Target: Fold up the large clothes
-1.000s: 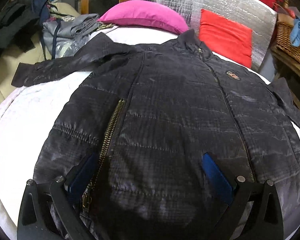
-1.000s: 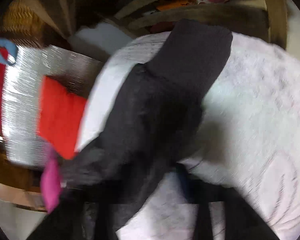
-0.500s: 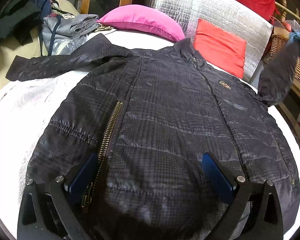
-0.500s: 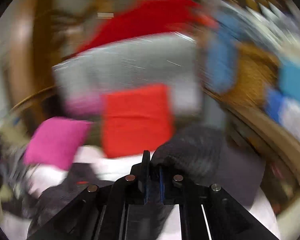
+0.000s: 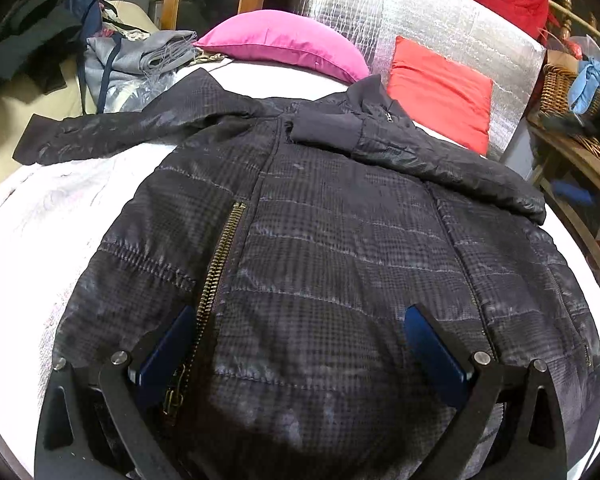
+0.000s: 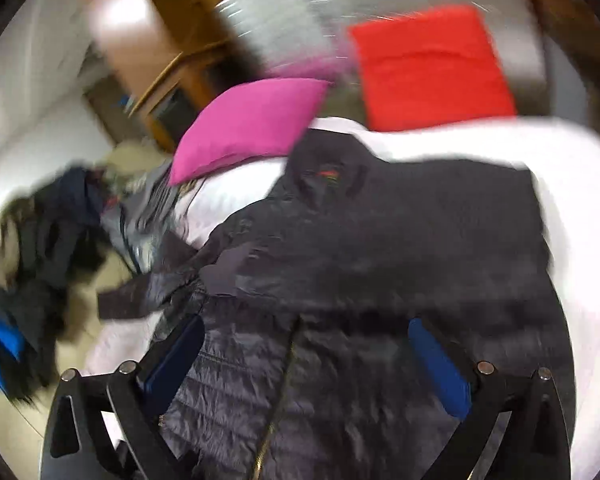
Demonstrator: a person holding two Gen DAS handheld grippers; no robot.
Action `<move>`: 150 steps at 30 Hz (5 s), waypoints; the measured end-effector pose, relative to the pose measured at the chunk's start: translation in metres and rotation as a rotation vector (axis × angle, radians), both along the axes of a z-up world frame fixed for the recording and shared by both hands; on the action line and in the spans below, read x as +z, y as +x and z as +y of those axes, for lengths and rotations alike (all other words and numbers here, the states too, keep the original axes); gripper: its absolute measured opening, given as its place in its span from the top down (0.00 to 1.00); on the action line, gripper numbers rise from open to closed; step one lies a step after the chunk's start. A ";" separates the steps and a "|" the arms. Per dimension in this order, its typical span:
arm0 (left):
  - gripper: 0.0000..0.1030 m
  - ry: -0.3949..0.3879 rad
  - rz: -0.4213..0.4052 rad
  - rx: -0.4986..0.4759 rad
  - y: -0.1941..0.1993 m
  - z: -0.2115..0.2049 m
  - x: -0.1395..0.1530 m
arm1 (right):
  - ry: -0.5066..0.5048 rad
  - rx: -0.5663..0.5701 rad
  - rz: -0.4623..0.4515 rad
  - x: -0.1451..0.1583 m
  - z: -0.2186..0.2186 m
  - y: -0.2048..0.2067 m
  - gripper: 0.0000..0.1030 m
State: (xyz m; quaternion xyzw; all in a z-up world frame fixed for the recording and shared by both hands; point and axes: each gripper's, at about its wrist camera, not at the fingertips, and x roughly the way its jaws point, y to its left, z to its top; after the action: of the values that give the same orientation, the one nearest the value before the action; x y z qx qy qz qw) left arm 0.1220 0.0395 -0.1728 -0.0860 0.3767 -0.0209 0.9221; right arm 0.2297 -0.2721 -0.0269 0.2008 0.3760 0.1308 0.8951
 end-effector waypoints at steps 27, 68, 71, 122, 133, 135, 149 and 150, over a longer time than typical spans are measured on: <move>0.79 -0.319 0.342 0.196 0.271 0.018 0.003 | 0.116 -0.051 -0.097 -0.084 -0.064 -0.055 0.00; 0.78 -0.030 0.101 0.026 0.238 0.021 0.008 | 0.022 -0.237 0.125 -0.045 -0.171 0.166 0.04; 0.75 -0.045 0.102 0.026 0.241 0.024 0.006 | 0.031 -0.184 0.090 -0.029 -0.163 0.135 0.04; 0.24 0.151 0.086 -0.032 0.242 -0.009 0.029 | 0.044 -0.042 0.171 -0.040 -0.102 0.145 0.27; 0.21 0.095 0.065 -0.001 0.243 0.009 0.036 | 0.088 -0.029 0.143 -0.026 -0.091 0.148 0.26; 0.21 0.089 0.067 0.007 0.242 0.010 0.036 | 0.059 -0.025 0.158 -0.032 -0.085 0.152 0.26; 0.21 -0.090 0.154 0.049 0.229 0.039 0.021 | 0.042 0.038 0.135 -0.033 -0.072 0.108 0.26; 0.21 -0.092 0.158 0.052 0.229 0.039 0.021 | 0.029 0.044 0.137 -0.034 -0.070 0.106 0.26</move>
State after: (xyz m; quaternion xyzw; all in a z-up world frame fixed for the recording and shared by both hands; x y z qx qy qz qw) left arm 0.3515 0.0784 -0.1520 -0.1391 0.4443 -0.0076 0.8850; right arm 0.3358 -0.3422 -0.0606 0.2139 0.4388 0.1419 0.8612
